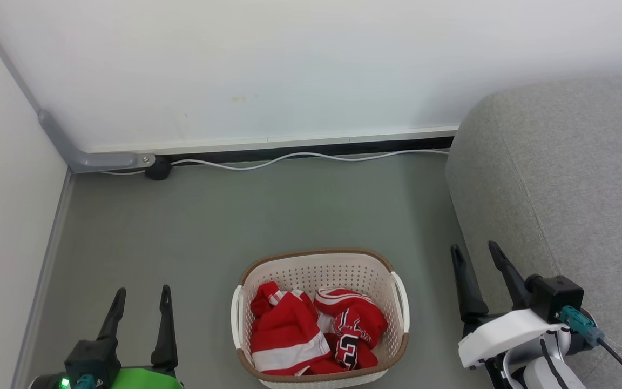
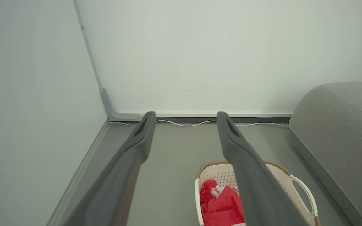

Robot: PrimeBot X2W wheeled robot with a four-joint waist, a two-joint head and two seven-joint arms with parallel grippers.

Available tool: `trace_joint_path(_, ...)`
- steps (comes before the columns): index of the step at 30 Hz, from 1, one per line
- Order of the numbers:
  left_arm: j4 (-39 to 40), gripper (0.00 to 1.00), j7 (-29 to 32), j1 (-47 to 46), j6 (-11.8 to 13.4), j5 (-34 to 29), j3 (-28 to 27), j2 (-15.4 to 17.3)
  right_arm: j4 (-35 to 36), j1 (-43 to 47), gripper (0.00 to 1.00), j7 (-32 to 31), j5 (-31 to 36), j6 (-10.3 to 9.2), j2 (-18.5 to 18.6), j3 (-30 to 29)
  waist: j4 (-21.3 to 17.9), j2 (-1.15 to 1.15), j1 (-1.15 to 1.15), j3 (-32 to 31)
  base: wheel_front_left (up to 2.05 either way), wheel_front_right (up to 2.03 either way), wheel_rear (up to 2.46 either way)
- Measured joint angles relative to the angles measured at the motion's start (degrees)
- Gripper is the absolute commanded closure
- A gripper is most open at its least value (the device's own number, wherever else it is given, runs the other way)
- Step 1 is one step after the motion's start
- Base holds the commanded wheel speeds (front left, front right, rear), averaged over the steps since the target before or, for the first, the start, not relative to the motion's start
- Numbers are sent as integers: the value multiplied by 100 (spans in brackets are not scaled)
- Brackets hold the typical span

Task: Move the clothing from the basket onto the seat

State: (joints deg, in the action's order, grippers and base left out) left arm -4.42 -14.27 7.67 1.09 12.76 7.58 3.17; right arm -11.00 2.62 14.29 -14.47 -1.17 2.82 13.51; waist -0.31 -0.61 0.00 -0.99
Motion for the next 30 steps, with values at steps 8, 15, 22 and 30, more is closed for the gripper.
trace_joint_path(8, -96, 0, 0, 1, -7, 27, -13, -2, -7, 9, 0, 5, 0, 1, -1, -8, -4, 0, 0, 6, 0, 0, 0)
trace_joint_path(15, -136, 0, 0, 1, -15, 43, -25, -4, -23, 12, 0, 5, 0, 5, -1, -18, -2, 0, 0, 12, 0, 0, 0)
trace_joint_path(22, -160, 0, 0, 1, -32, 43, -38, -5, -44, 12, 0, 5, 0, 7, -2, -30, -2, 0, 0, 19, 0, 0, 0)
trace_joint_path(30, -163, 0, 0, 1, -33, 42, -47, -7, -47, 12, 0, 5, 0, 8, -2, -49, -5, 0, 0, 36, 0, 0, 0)
